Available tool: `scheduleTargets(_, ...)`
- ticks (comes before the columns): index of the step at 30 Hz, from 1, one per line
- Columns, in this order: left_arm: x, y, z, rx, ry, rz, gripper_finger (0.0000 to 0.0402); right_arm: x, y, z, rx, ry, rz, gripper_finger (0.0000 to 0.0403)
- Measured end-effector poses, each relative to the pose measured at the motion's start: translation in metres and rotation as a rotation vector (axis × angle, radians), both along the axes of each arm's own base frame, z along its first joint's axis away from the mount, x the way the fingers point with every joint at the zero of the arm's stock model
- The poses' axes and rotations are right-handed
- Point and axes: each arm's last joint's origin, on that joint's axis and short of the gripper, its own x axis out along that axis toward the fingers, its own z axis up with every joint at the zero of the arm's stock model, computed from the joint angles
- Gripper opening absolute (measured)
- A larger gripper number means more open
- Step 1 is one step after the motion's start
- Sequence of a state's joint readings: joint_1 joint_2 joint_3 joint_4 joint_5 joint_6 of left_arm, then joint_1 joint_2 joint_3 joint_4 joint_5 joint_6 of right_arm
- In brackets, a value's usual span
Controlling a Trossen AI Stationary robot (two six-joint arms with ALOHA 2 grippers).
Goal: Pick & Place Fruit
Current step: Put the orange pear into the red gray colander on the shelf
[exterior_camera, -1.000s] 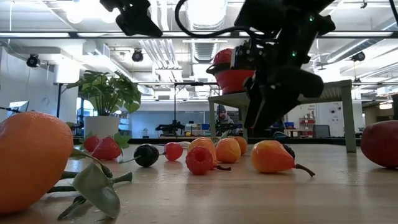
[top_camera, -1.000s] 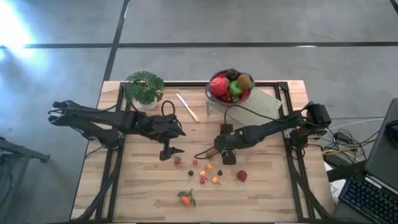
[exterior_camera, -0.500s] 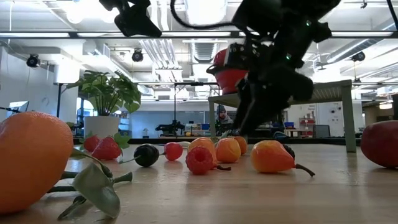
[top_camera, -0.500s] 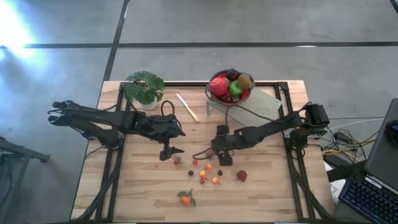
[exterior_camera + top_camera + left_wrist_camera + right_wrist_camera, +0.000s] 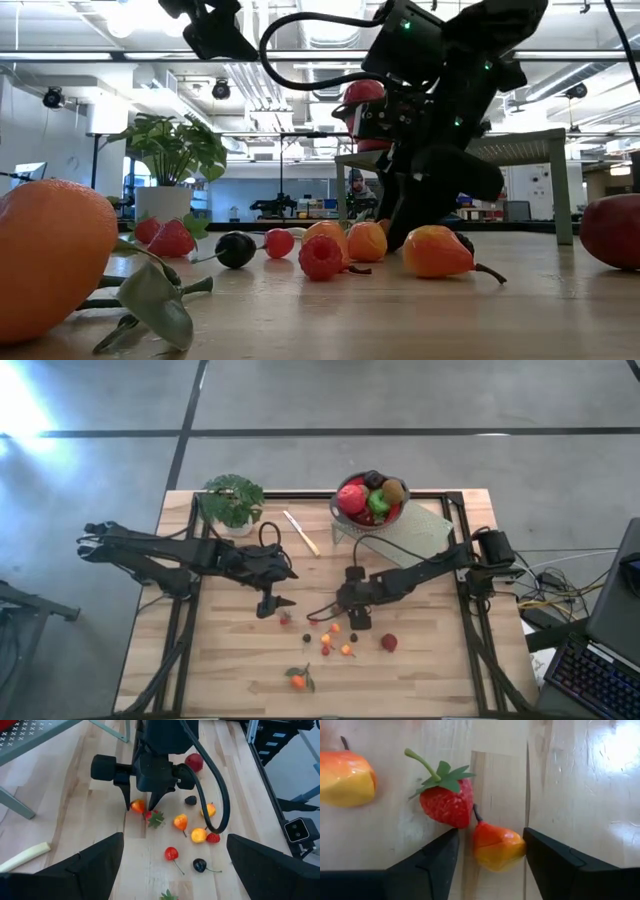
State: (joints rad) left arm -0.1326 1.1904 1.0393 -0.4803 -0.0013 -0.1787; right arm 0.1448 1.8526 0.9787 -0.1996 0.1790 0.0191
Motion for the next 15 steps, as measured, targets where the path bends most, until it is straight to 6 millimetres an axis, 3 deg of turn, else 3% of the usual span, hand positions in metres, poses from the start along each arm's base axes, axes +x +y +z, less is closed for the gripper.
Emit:
scheduleTargets(8,0.0,0.0,0.0,-0.001,0.0,0.001,0.036,-0.007,-0.001,0.006,-0.007,0.038,-0.005,0.0154)
scheduleTargets(15,0.0,0.0,0.0,-0.001,-0.002,0.001,0.036,-0.011,-0.002,0.028,-0.011,0.019,0.008,0.0111)
